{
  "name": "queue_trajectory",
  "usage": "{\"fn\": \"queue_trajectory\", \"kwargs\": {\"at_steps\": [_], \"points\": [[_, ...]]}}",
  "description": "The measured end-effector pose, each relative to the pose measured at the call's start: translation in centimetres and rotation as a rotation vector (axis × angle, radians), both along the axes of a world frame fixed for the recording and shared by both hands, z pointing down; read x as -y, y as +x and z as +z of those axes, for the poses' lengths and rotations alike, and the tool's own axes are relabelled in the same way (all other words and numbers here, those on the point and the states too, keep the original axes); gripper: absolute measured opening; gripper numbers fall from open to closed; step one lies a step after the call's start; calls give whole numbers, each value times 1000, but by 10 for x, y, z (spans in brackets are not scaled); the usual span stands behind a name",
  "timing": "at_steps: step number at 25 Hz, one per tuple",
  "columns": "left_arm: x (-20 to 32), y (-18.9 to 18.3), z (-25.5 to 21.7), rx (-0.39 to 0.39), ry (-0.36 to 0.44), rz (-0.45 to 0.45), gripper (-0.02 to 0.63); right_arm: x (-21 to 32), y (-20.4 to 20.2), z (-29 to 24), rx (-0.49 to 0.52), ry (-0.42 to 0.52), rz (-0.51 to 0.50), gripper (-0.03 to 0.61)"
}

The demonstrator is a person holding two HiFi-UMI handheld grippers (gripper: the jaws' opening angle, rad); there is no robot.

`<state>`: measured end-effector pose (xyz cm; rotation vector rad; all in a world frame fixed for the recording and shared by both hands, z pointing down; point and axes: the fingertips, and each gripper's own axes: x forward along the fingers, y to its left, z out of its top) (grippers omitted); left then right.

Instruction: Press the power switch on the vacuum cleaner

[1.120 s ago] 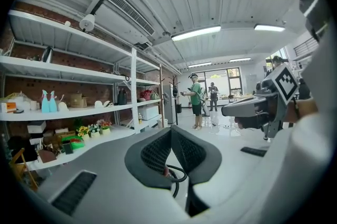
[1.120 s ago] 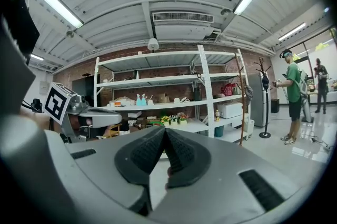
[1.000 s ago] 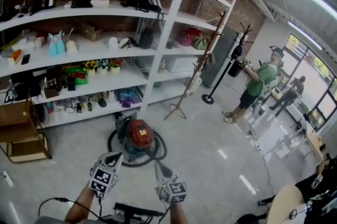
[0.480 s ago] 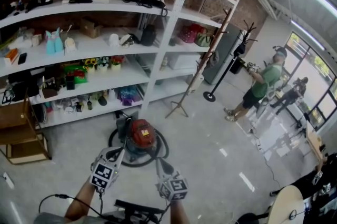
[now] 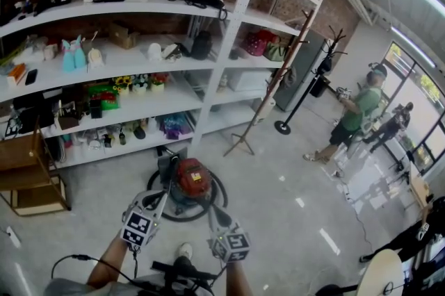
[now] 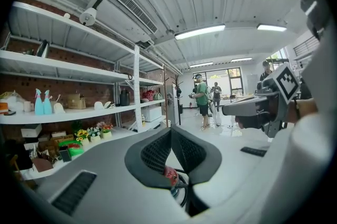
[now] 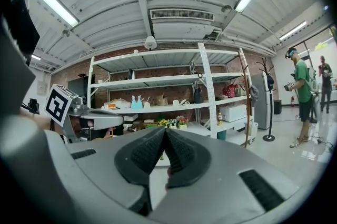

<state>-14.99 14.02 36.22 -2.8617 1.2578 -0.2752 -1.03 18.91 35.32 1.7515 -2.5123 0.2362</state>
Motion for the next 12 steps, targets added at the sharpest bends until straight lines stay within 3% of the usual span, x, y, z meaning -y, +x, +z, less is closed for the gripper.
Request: {"fn": "queue_trajectory", "kwargs": {"at_steps": [12], "points": [[74, 18, 3, 16, -2, -48, 6, 82, 23, 6, 12, -3, -44, 11]]}}
